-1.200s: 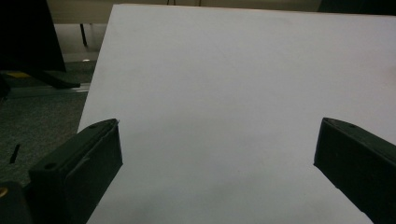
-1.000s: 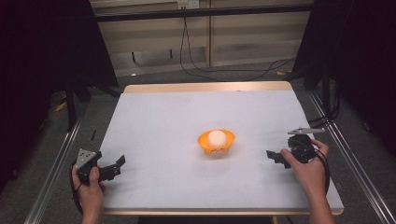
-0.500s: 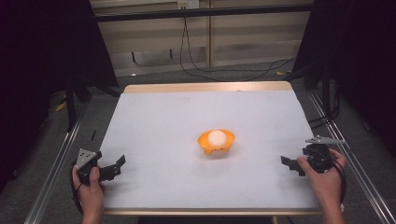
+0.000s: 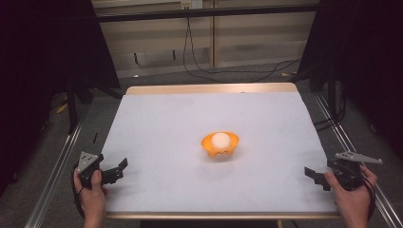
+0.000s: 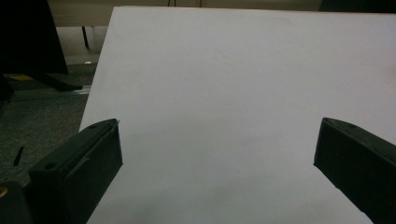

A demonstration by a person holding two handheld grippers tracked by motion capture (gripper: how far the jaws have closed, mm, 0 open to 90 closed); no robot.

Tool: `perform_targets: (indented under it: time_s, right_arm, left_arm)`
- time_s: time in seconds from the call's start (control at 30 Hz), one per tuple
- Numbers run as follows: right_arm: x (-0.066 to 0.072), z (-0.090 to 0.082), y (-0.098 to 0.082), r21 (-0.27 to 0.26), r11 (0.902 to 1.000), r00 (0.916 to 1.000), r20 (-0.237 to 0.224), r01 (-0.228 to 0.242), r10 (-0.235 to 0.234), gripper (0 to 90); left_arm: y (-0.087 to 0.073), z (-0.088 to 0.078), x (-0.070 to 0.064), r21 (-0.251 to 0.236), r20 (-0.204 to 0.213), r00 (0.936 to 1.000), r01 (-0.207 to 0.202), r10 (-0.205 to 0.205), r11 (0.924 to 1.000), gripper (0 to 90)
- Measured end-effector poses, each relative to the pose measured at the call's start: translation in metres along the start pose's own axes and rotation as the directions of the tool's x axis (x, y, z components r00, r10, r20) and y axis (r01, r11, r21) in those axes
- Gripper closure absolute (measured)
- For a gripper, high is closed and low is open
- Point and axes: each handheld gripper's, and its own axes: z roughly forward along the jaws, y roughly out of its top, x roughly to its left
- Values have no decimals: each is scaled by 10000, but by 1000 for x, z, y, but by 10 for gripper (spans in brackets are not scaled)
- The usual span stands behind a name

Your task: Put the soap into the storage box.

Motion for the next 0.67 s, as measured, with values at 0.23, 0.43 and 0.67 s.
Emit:
perform_targets:
  time_s: [0.23, 0.43, 0.67]
  right_arm:
    - [-4, -6, -12, -583, 9982, 9997, -179, -166, 156, 13]
    - [-1, -3, -19, -535, 9980, 9992, -262, -330, 317, 27]
    - [-4, -6, -22, -933, 9939, 9981, -262, -585, 563, 43]
  left_arm:
    - [0, 0, -1, -37, -19, 10000, -26, 26, 10000, 8]
    - [0, 0, -1, -51, -11, 10000, -21, 21, 10000, 9]
    - [0, 0, -1, -28, -22, 10000, 6, -6, 10000, 9]
